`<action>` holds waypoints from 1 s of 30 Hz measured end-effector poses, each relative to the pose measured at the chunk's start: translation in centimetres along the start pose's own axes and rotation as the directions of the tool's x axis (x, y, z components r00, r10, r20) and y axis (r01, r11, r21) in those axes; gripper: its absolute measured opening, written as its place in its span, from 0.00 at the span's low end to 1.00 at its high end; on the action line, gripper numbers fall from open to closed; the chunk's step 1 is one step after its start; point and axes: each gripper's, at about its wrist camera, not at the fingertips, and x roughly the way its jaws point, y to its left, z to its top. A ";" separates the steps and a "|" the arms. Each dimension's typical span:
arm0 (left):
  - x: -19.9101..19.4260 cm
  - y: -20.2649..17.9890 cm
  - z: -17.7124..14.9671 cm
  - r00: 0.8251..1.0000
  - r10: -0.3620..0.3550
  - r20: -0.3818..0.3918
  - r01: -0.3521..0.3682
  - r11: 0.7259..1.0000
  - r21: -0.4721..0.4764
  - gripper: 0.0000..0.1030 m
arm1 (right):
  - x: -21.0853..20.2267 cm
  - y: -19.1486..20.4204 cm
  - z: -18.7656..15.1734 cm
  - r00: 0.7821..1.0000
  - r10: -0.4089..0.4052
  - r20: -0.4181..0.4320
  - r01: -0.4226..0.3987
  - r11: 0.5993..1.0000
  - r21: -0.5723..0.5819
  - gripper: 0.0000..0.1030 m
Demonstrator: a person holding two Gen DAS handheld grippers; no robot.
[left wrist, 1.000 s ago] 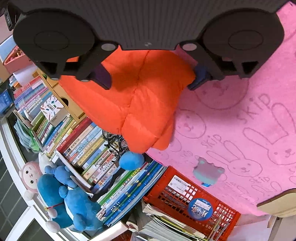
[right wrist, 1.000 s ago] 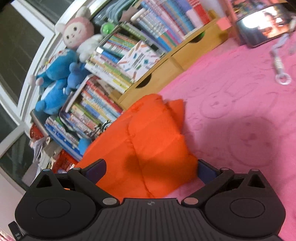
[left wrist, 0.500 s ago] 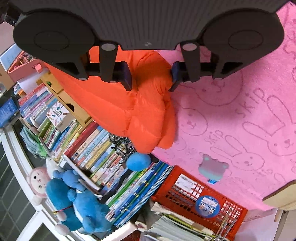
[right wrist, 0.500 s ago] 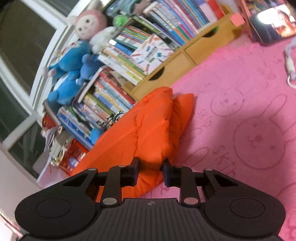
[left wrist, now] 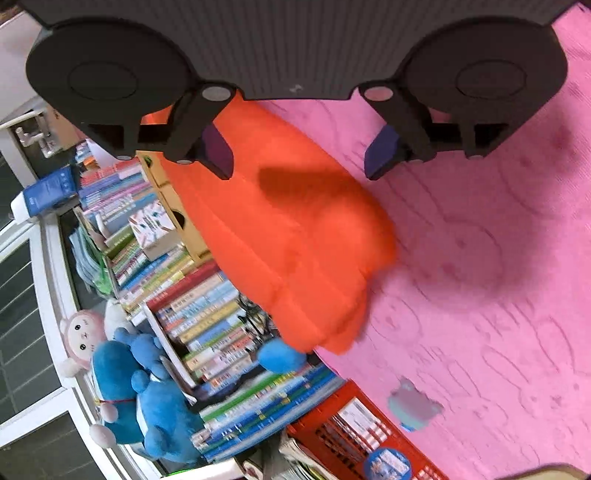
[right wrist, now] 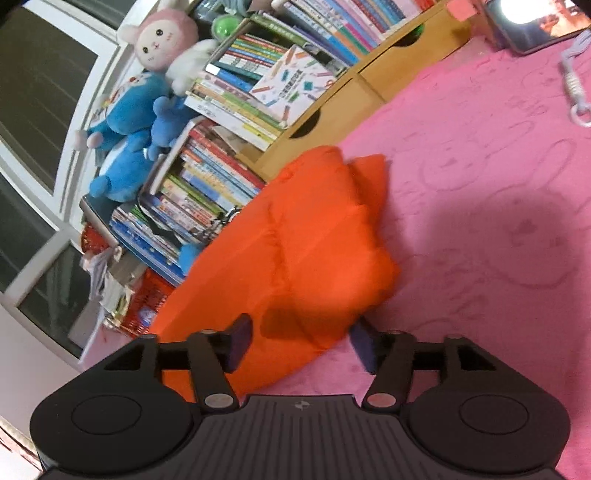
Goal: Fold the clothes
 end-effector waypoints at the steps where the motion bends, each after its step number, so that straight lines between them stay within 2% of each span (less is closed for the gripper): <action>1: 0.1 -0.1 -0.2 1.000 -0.014 -0.005 0.014 1.000 -0.018 0.76 | 0.5 0.4 0.0 1.000 -0.006 0.006 0.006 1.000 0.002 0.69; 3: 0.6 -0.3 -0.3 0.999 -0.038 0.000 0.038 0.998 -0.039 0.84 | 1.3 1.0 0.0 1.000 -0.013 0.014 0.012 1.000 0.007 0.73; 10: 3.3 -0.9 1.0 0.991 0.010 0.130 0.006 0.992 -0.122 0.84 | 3.7 2.0 0.7 0.997 -0.052 0.061 0.048 0.997 0.058 0.75; 11: 3.6 -1.0 1.2 0.989 0.022 0.147 -0.002 0.991 -0.131 0.82 | 4.0 1.8 0.9 0.996 -0.049 0.070 0.043 0.996 0.082 0.74; 13: 4.2 -1.2 1.4 0.982 0.068 0.173 -0.044 0.989 -0.139 0.66 | 4.4 1.3 1.5 0.995 -0.041 0.092 0.027 0.989 0.142 0.74; 14: 4.4 -1.1 1.4 0.981 0.086 0.177 -0.061 0.988 -0.140 0.44 | 4.7 1.1 1.8 0.994 -0.053 0.091 0.037 0.985 0.170 0.69; 15: 4.5 -0.8 1.5 0.981 0.091 0.174 -0.065 0.987 -0.146 0.34 | 4.9 0.9 2.1 0.994 -0.068 0.088 0.049 0.979 0.197 0.63; 16: 4.7 -0.5 1.6 0.981 0.095 0.171 -0.069 0.986 -0.152 0.32 | 5.1 0.5 2.2 0.994 -0.080 0.074 0.061 0.973 0.223 0.46; 17: 4.7 -0.2 1.6 0.981 0.095 0.170 -0.069 0.986 -0.153 0.28 | 5.3 0.1 2.2 0.994 -0.091 0.058 0.073 0.965 0.250 0.35; 20: 3.9 0.1 1.7 0.982 0.079 0.174 -0.057 0.990 -0.125 0.23 | 4.8 -0.3 1.9 0.996 -0.068 0.064 0.052 0.974 0.222 0.25; 22: 3.3 -0.4 1.6 0.980 0.082 0.181 -0.069 0.995 -0.075 0.22 | 4.2 -0.3 1.5 0.996 -0.054 0.071 0.039 0.980 0.193 0.22; 30: -1.2 -2.2 1.0 0.969 0.022 0.247 -0.041 0.996 0.074 0.22 | 0.4 -0.8 1.2 0.997 0.026 0.067 -0.037 0.985 0.169 0.19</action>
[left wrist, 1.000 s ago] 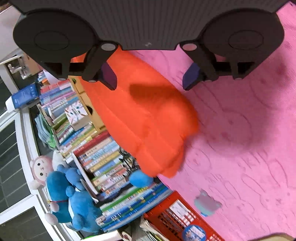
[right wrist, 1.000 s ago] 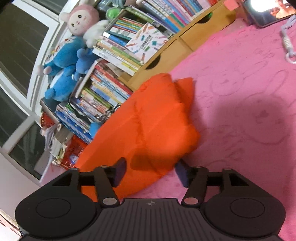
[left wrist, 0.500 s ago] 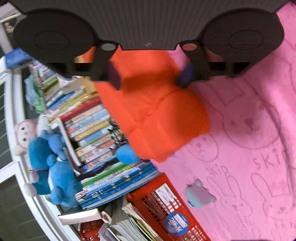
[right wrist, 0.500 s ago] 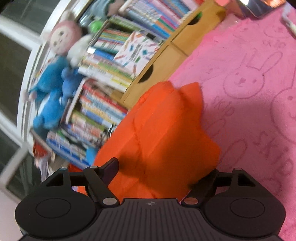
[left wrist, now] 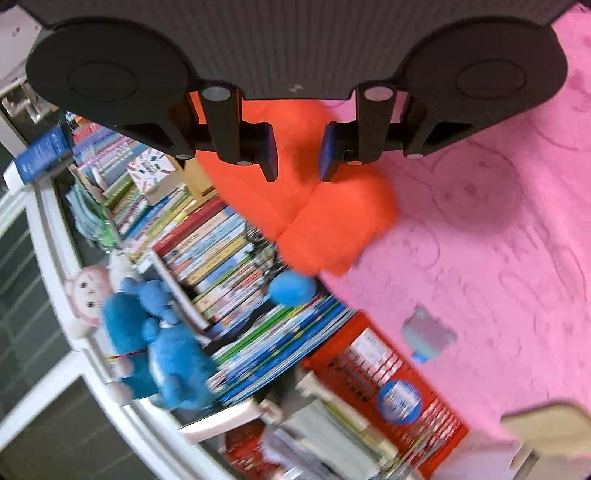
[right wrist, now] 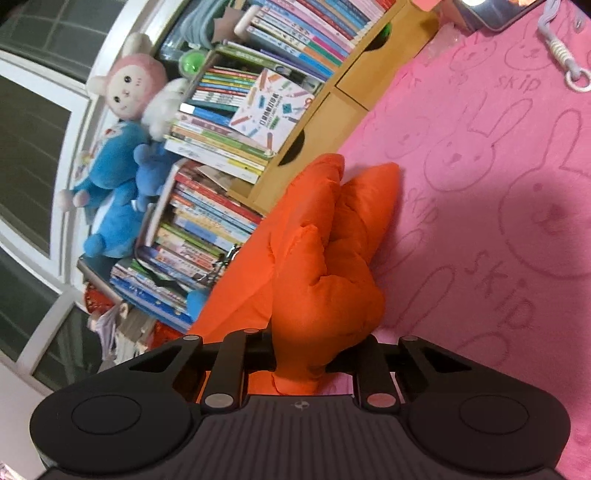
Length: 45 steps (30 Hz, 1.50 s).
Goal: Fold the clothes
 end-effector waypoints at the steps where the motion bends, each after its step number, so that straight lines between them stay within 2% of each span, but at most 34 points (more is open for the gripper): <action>1: -0.7 0.0 0.2 1.000 0.000 0.013 0.000 1.000 0.010 0.23 | -0.5 -0.2 0.1 1.000 0.004 -0.003 -0.004 1.000 -0.003 0.19; 4: -2.4 0.1 0.7 0.999 0.014 0.045 -0.017 0.998 0.055 0.28 | -2.2 -1.2 0.3 1.000 0.008 -0.008 -0.007 1.000 0.010 0.19; 7: -2.9 -0.2 1.0 0.997 0.048 0.058 -0.056 0.988 0.146 0.43 | -3.8 -2.3 0.2 1.000 0.019 -0.024 -0.018 1.000 0.024 0.19; 9: -2.6 -0.4 0.9 0.999 0.036 0.032 -0.041 0.983 0.181 0.63 | -4.8 -2.8 -0.1 0.999 0.019 -0.034 -0.019 1.000 0.016 0.19; 10: -2.5 -0.5 0.9 0.999 0.030 0.019 -0.033 0.980 0.199 0.67 | -5.3 -3.0 -0.2 0.999 0.017 -0.039 -0.016 1.000 0.006 0.19; 12: -1.7 -1.0 0.7 0.999 0.007 -0.034 0.001 0.970 0.243 0.85 | -6.1 -3.4 -0.3 0.999 0.010 -0.053 -0.011 1.000 -0.012 0.19; 15: 0.7 -1.5 0.1 0.993 0.008 -0.117 0.025 0.960 0.278 0.96 | -7.1 -3.8 -0.1 0.998 -0.002 -0.060 -0.001 0.999 -0.047 0.19; 17: 2.5 -1.5 -0.3 0.985 0.022 -0.171 0.023 0.966 0.259 0.96 | -7.4 -4.1 0.2 0.998 -0.004 -0.064 0.001 0.999 -0.052 0.19; 19: 3.9 -1.3 -0.7 0.974 0.010 -0.225 0.037 0.978 0.205 0.90 | -7.6 -4.3 0.3 0.998 -0.009 -0.067 0.005 0.998 -0.058 0.20; 20: 4.5 -1.1 -0.8 0.968 -0.001 -0.251 0.046 0.983 0.175 0.60 | -7.5 -4.4 0.3 0.997 -0.011 -0.071 0.007 0.998 -0.063 0.20; 21: 5.0 -1.1 -1.0 0.961 -0.002 -0.275 0.046 0.987 0.153 0.37 | -7.5 -4.4 0.3 0.997 -0.014 -0.075 0.009 0.998 -0.067 0.20; 22: 5.1 -1.1 -1.2 0.958 0.007 -0.287 0.038 0.988 0.151 0.36 | -7.4 -4.4 0.3 0.997 -0.020 -0.079 0.014 0.997 -0.077 0.20; 24: 4.3 -1.2 -1.4 0.959 0.010 -0.283 0.041 0.984 0.173 0.25 | -7.2 -4.4 0.3 0.996 -0.030 -0.086 0.022 0.995 -0.095 0.20; 30: 0.7 -0.4 -1.1 0.950 0.004 -0.313 0.064 0.976 0.209 0.17 | -7.1 -4.7 0.3 0.993 -0.018 -0.114 0.008 0.996 -0.086 0.20; 34: -1.5 0.0 -0.7 0.951 -0.012 -0.309 0.077 0.977 0.199 0.17 | -7.1 -4.6 -0.2 0.991 -0.005 -0.134 -0.007 0.996 -0.087 0.20; 37: -3.2 -0.1 -0.5 0.949 -0.048 -0.313 0.114 0.974 0.196 0.17 | -7.7 -4.2 -0.6 0.986 0.008 -0.164 -0.026 0.994 -0.109 0.20; 40: -4.5 -0.5 -1.0 0.946 -0.035 -0.321 0.117 0.964 0.238 0.17 | -8.7 -4.1 -0.8 0.982 0.011 -0.186 -0.040 0.988 -0.149 0.21; 42: -5.1 -0.9 -1.1 0.952 -0.009 -0.304 0.095 0.958 0.271 0.17 | -9.4 -4.0 -0.8 0.983 0.001 -0.186 -0.034 0.984 -0.176 0.22; 45: -6.6 -1.7 -0.6 0.980 0.041 -0.194 0.027 0.942 0.334 0.17 | -10.6 -3.9 -0.2 0.987 -0.035 -0.154 0.001 0.976 -0.216 0.34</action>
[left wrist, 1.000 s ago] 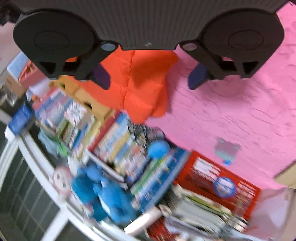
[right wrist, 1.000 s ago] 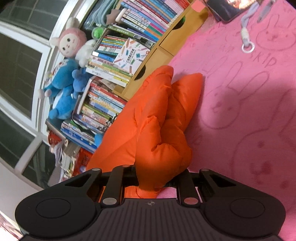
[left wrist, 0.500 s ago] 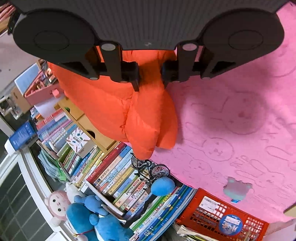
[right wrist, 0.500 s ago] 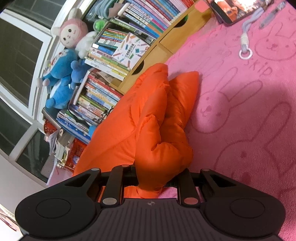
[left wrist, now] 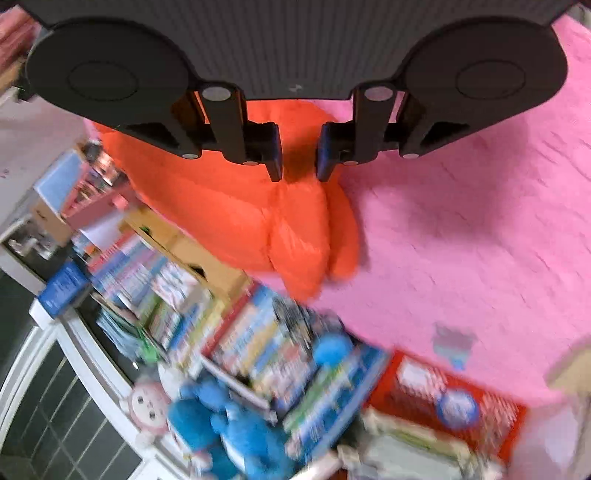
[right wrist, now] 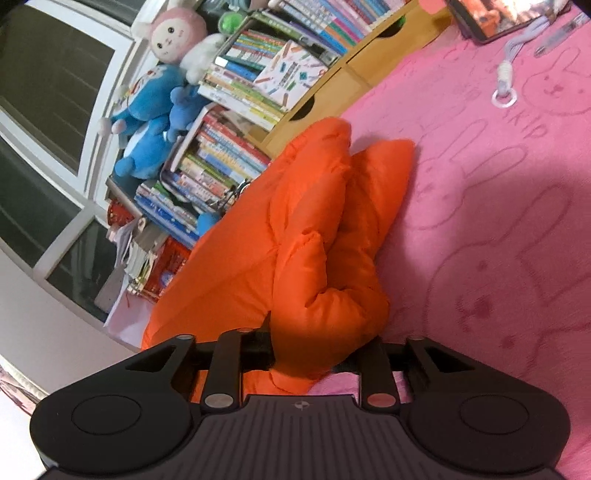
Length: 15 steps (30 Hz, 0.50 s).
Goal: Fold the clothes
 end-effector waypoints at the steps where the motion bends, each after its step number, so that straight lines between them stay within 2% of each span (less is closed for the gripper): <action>1: -0.8 -0.5 0.3 0.998 0.040 0.050 -0.042 0.999 0.030 0.19 | -0.4 0.0 0.1 1.000 -0.014 0.008 0.014 1.000 -0.011 0.43; 2: -1.5 -1.1 0.6 0.992 0.082 0.101 -0.088 0.994 0.062 0.23 | -0.8 0.0 0.3 0.999 -0.028 0.017 0.028 0.999 -0.023 0.55; 4: -2.4 -3.3 1.1 0.963 0.171 0.206 -0.205 0.966 0.158 0.33 | -2.3 0.7 0.4 0.990 -0.113 0.083 0.120 0.989 -0.092 0.61; 5: -2.3 -4.7 1.2 0.947 0.198 0.251 -0.254 0.943 0.216 0.42 | -3.0 1.7 0.3 0.973 -0.175 0.148 0.198 0.968 -0.154 0.62; 6: -1.8 -6.3 1.1 0.937 0.206 0.283 -0.285 0.919 0.273 0.51 | -3.6 2.9 0.2 0.946 -0.234 0.222 0.282 0.935 -0.215 0.64; 7: -0.9 -8.0 1.0 0.932 0.201 0.302 -0.300 0.895 0.329 0.54 | -3.6 4.6 -0.1 0.909 -0.278 0.310 0.370 0.882 -0.293 0.67; 8: 0.1 -9.6 0.8 0.930 0.193 0.313 -0.308 0.873 0.379 0.57 | -3.2 6.7 -0.7 0.870 -0.288 0.401 0.445 0.809 -0.384 0.70; 9: 1.5 -11.1 0.5 0.934 0.181 0.309 -0.304 0.855 0.421 0.57 | -2.5 8.6 -1.4 0.844 -0.267 0.466 0.489 0.741 -0.461 0.71; 10: 3.1 -12.7 0.2 0.940 0.170 0.296 -0.297 0.837 0.461 0.57 | -1.2 10.9 -2.4 0.832 -0.219 0.510 0.510 0.662 -0.548 0.73; 11: 4.7 -14.2 -0.1 0.945 0.165 0.283 -0.291 0.818 0.495 0.57 | 0.2 12.8 -3.1 0.835 -0.177 0.522 0.512 0.598 -0.616 0.76; 12: 6.5 -15.4 -0.5 0.948 0.165 0.271 -0.289 0.801 0.523 0.58 | 1.6 14.2 -3.7 0.841 -0.147 0.521 0.506 0.553 -0.662 0.76; 14: 9.7 -17.5 -1.3 0.951 0.187 0.246 -0.298 0.770 0.565 0.59 | 4.9 16.8 -4.3 0.868 -0.103 0.486 0.469 0.493 -0.733 0.76; 15: 11.4 -18.2 -1.6 0.949 0.212 0.232 -0.310 0.757 0.575 0.59 | 6.4 17.8 -4.4 0.879 -0.094 0.468 0.451 0.484 -0.750 0.76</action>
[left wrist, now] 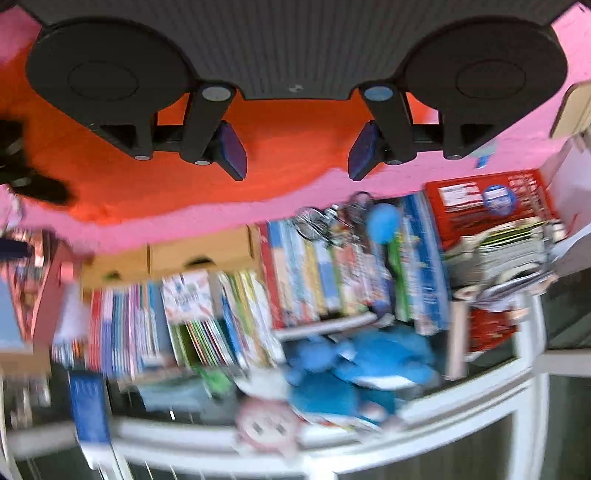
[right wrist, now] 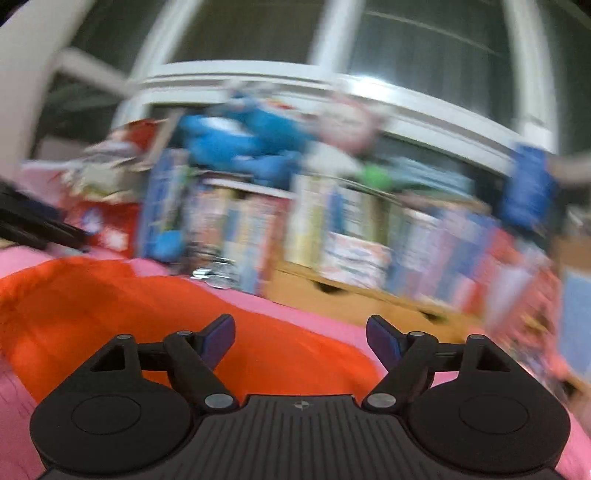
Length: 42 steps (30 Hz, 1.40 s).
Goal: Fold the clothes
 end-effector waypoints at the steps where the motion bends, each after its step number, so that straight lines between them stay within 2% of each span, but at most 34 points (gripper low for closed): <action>1: 1.5 -0.9 0.0 0.999 0.014 -0.035 -0.013 1.000 0.010 0.59 | 1.4 0.6 0.2 1.000 0.014 -0.018 -0.014 1.000 0.007 0.76; 4: 5.0 -1.7 -1.4 0.991 0.068 -0.118 -0.063 0.997 0.049 0.60 | 5.3 1.3 -0.3 0.992 0.054 -0.117 -0.049 0.998 0.046 0.76; 6: 6.1 -1.6 -2.9 0.987 0.125 -0.103 -0.113 0.987 0.116 0.71 | 7.8 1.3 -1.6 0.976 0.085 -0.201 -0.075 0.995 0.059 0.76; 8: 6.8 -1.2 -3.8 0.983 0.150 -0.105 -0.134 0.980 0.148 0.72 | 8.7 1.1 -3.0 0.975 0.093 -0.204 -0.090 0.996 0.024 0.76; 12: 6.8 0.8 -4.6 0.981 0.148 -0.125 -0.131 0.982 0.135 0.77 | 8.0 0.6 -3.7 0.971 0.069 -0.228 -0.077 0.997 -0.028 0.76; 15: 6.8 2.7 -5.5 0.969 0.220 -0.112 -0.203 0.968 0.149 0.81 | 7.3 -1.2 -4.3 0.968 0.037 -0.248 -0.042 0.999 -0.012 0.77; 17: 6.8 4.4 -6.1 0.958 0.257 -0.132 -0.240 0.962 0.129 0.83 | 7.1 -2.6 -4.8 0.965 -0.002 -0.264 0.002 1.000 -0.001 0.77; 18: 6.9 5.6 -6.4 0.955 0.257 -0.150 -0.244 0.965 0.099 0.87 | 7.0 -3.3 -5.1 0.962 -0.022 -0.271 0.024 1.000 0.004 0.77; 20: 7.0 7.9 -6.7 0.956 0.213 -0.201 -0.216 0.976 0.006 0.92 | 6.5 -5.1 -5.7 0.949 -0.093 -0.303 0.101 0.995 0.011 0.79; 23: 7.0 10.1 -7.0 0.962 0.126 -0.244 -0.157 0.981 -0.111 0.94 | 5.7 -8.4 -6.5 0.916 -0.164 -0.367 0.206 0.975 0.077 0.80; 25: 7.0 10.6 -7.1 0.963 0.092 -0.253 -0.133 0.980 -0.150 0.94 | 5.0 -9.9 -7.1 0.889 -0.221 -0.400 0.281 0.955 0.098 0.80; 26: 7.0 10.8 -7.2 0.963 0.076 -0.258 -0.122 0.978 -0.167 0.94 | 4.6 -9.9 -7.1 0.862 -0.290 -0.417 0.349 0.934 0.072 0.71; 28: 7.3 11.3 -7.4 0.962 0.041 -0.270 -0.099 0.974 -0.205 0.94 | 3.6 -9.7 -7.1 0.787 -0.429 -0.443 0.483 0.876 0.009 0.53; 30: 7.4 11.7 -7.6 0.961 0.024 -0.274 -0.089 0.970 -0.228 0.94 | 1.1 -9.0 -6.3 0.834 -0.400 -0.381 0.473 0.872 0.121 0.53; 31: 7.4 11.6 -7.6 0.961 0.024 -0.274 -0.089 0.969 -0.229 0.94 | -0.5 -7.9 -5.6 0.876 -0.359 -0.323 0.433 0.880 0.197 0.57; 32: 7.3 11.5 -7.6 0.962 0.025 -0.273 -0.090 0.970 -0.227 0.94 | -2.0 -6.7 -5.0 0.913 -0.316 -0.257 0.382 0.884 0.271 0.65; 34: 7.3 11.5 -7.6 0.962 0.029 -0.271 -0.092 0.971 -0.223 0.94 | -3.9 -3.2 -3.7 0.959 -0.233 -0.162 0.276 0.900 0.338 0.75; 35: 7.3 11.5 -7.6 0.962 0.027 -0.271 -0.091 0.970 -0.225 0.94 | -4.7 -1.3 -3.3 0.975 -0.186 -0.120 0.217 0.908 0.358 0.75; 37: 7.4 11.7 -7.6 0.962 0.018 -0.271 -0.085 0.968 -0.236 0.94 | -5.6 2.2 -2.7 0.994 -0.092 -0.066 0.110 0.916 0.386 0.75; 40: 7.5 12.0 -7.7 0.962 0.005 -0.272 -0.077 0.964 -0.253 0.94 | -5.6 7.1 -2.5 0.998 0.047 -0.049 -0.023 0.911 0.412 0.75; 42: 7.5 12.1 -7.7 0.963 -0.001 -0.271 -0.072 0.962 -0.262 0.94 | -4.8 9.6 -2.7 0.993 0.032 -0.118 0.018 0.918 0.397 0.73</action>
